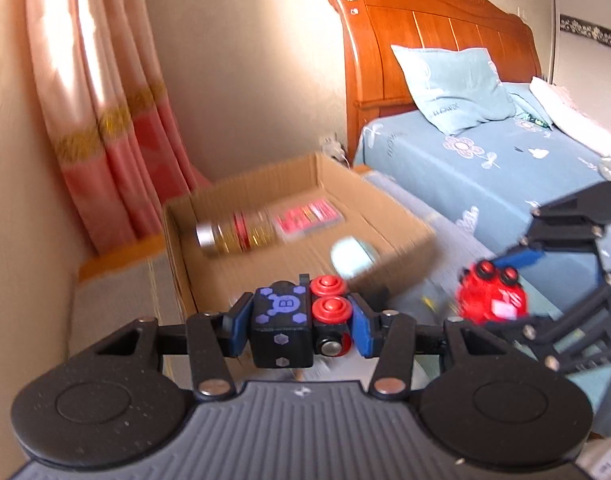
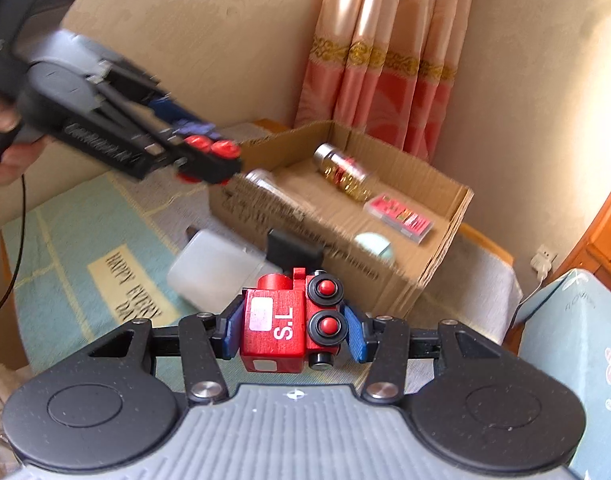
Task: Organize rigid objects
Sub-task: 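Carry both train cars into the box and open both tools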
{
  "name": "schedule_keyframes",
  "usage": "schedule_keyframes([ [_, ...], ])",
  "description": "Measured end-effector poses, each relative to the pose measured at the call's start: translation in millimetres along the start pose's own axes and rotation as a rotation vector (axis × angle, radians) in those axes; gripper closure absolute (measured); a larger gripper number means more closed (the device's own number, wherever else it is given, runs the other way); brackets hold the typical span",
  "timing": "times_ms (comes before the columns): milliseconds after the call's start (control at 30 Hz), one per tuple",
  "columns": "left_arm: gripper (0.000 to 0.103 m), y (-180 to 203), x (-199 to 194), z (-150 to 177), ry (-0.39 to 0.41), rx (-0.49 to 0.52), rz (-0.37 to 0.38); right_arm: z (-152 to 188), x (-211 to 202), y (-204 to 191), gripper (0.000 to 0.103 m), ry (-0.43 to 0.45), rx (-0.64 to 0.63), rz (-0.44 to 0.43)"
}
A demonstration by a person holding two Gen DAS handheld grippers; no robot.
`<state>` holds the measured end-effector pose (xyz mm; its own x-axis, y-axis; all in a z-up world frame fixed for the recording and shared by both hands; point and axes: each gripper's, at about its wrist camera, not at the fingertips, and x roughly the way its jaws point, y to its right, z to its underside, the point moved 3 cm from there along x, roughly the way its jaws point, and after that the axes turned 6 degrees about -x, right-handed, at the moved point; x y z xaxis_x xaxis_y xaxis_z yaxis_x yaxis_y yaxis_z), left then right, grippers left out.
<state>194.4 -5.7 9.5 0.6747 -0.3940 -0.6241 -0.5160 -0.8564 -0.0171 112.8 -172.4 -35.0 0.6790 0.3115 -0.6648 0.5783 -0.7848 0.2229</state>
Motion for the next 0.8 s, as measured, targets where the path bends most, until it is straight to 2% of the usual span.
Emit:
schedule_keyframes([
  [133, 0.054, -12.9, 27.9, -24.2, -0.005, -0.003, -0.015, -9.5, 3.3, 9.8, 0.048, 0.005, 0.007, 0.005],
  [267, 0.054, -24.2, 58.5, -34.9, -0.015, -0.007, -0.061, -15.8, 6.3, 15.1, 0.048, 0.006, 0.004, 0.012],
  [300, 0.05, -27.3, 64.8, -35.6, -0.01, -0.014, -0.074, -17.6, 7.3, 16.4, 0.048, 0.006, 0.003, 0.013],
  [333, 0.043, -31.0, 68.7, -35.8, -0.001, -0.024, -0.085, -18.9, 7.9, 17.1, 0.048, 0.007, 0.003, 0.014],
  [367, 0.02, -34.6, 73.0, -35.6, -0.001, -0.034, -0.095, -20.3, 8.6, 18.0, 0.048, 0.007, 0.004, 0.015],
  [400, 0.002, -37.4, 74.5, -34.5, 0.009, -0.052, -0.117, -21.6, 9.4, 18.9, 0.048, 0.006, 0.005, 0.016],
  [433, 0.001, -40.0, 71.9, -31.9, 0.041, -0.068, -0.139, -22.7, 10.2, 20.1, 0.048, 0.005, 0.008, 0.016],
  [467, 0.001, -41.2, 67.1, -28.4, 0.067, -0.075, -0.128, -24.1, 11.3, 21.5, 0.048, 0.004, 0.009, 0.018],
  [533, 0.001, -43.3, 58.0, -23.2, 0.076, -0.096, -0.106, -25.7, 12.2, 23.5, 0.048, 0.004, 0.007, 0.021],
  [633, 0.001, -42.6, 38.4, -12.8, 0.105, -0.113, -0.125, -29.4, 14.7, 28.5, 0.048, 0.003, 0.012, 0.022],
  [800, 0.001, -32.8, 13.4, 13.2, 0.058, -0.124, -0.152, -41.2, 24.2, 41.0, 0.048, 0.001, 0.04, 0.031],
])
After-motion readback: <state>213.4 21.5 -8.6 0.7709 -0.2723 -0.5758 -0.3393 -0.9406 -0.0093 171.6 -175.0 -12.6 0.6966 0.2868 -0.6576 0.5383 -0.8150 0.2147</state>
